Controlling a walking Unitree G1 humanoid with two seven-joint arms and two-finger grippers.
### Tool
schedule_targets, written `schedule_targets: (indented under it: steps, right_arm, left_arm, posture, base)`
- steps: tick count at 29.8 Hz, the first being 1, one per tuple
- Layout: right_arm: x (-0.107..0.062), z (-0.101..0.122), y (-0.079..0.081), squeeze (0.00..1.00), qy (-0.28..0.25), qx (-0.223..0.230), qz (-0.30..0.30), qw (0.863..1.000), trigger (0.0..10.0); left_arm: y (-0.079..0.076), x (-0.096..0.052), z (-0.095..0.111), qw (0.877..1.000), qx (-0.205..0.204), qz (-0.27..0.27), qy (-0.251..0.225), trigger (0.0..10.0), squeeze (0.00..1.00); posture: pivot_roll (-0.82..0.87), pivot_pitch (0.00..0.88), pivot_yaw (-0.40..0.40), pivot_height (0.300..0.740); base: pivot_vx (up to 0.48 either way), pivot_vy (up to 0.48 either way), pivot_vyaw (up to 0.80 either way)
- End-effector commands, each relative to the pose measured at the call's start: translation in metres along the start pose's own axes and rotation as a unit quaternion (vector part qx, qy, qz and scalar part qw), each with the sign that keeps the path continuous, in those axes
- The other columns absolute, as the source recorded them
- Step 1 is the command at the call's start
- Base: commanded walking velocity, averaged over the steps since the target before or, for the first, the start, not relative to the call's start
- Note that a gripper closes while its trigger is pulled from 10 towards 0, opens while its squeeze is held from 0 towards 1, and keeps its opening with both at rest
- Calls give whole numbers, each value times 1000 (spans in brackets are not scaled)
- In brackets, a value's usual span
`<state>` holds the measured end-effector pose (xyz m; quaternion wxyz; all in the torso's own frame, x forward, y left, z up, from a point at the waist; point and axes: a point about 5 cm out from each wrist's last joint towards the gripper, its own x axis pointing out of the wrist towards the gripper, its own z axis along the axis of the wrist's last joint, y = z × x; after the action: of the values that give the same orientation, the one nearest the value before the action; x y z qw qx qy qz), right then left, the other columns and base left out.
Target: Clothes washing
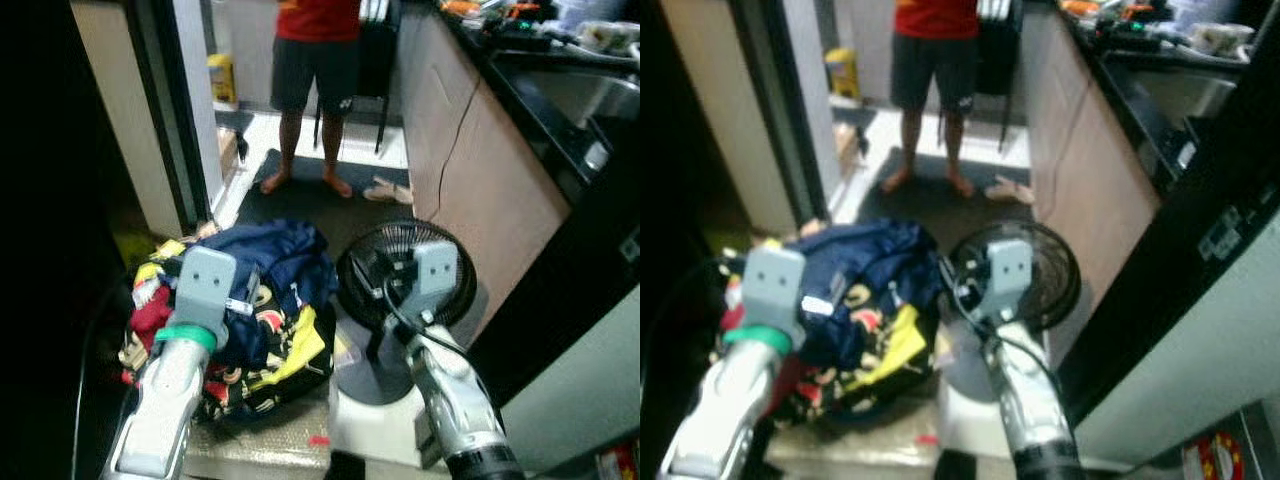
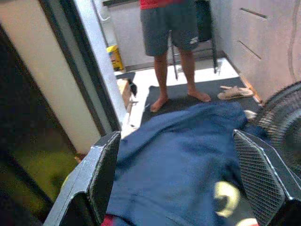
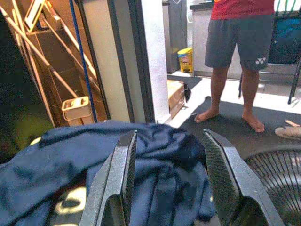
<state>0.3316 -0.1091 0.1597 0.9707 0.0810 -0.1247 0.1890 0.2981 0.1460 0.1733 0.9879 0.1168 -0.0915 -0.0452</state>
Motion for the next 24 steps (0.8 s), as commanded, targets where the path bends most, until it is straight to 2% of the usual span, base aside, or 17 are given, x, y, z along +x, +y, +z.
schedule_targets:
  steps: [1, 4, 11, 17, 18, 19, 20, 22, 23, 24]
  right_arm:
    - [0, -3, 2, 0, 5, 7, -1, 1000, 10000]
    - [0, -2, 3, 0, 5, 8, 1, 1000, 10000]
    - [0, -3, 9, 0, 9, 13, 31, 999, 10000]
    - [0, -3, 10, 0, 8, 14, 33, 999, 10000]
    - [0, -3, 9, 0, 7, 12, 32, 999, 10000]
    - [-1, -3, 8, 0, 6, 10, 30, 999, 10000]
    - [-1, -3, 8, 0, 6, 10, 30, 999, 10000]
    - [-2, -4, 7, 0, 8, 8, 27, 1000, 10000]
    - [-2, -4, 7, 0, 8, 8, 27, 1000, 10000]
    - [-3, -5, 6, 0, 9, 7, 26, 1000, 10000]
  left_arm:
    - [2, -1, -3, 1000, 7, 2, 8, 10000, 0]
    - [2, -1, -3, 1000, 8, 2, 9, 10000, 0]
    - [-2, -2, -8, 1000, 2, -10, 17, 10000, 0]
    - [-2, -3, -13, 999, -2, -12, 30, 10000, 0]
    - [-3, -4, -17, 999, -13, -12, 40, 10000, 0]
    - [-6, -7, -23, 996, -56, -31, 60, 10000, 0]
    - [-6, -7, -23, 996, -56, -31, 60, 10000, 0]
    - [-18, -16, -30, 983, -131, -94, 88, 10000, 0]
    - [-18, -16, -30, 983, -131, -94, 88, 10000, 0]
    - [-23, -20, -32, 979, -136, -118, 96, 10000, 0]
  posture:
    - [68, 37, -38, 740]
    - [68, 37, -38, 740]
    - [67, 28, -39, 740]
    - [67, 28, -39, 740]
    - [67, 28, -39, 740]
    - [64, 31, -39, 740]
    - [64, 31, -39, 740]
    - [64, 31, -39, 740]
    - [64, 31, -39, 740]
    - [64, 36, -40, 740]
  base:
    - [428, 0, 0]
    - [425, 0, 0]
    - [0, 0, 0]
    - [0, 0, 0]
    - [0, 0, 0]
    - [0, 0, 0]
    - [0, 0, 0]
    - [0, 0, 0]
    - [0, 0, 0]
    - [0, 0, 0]
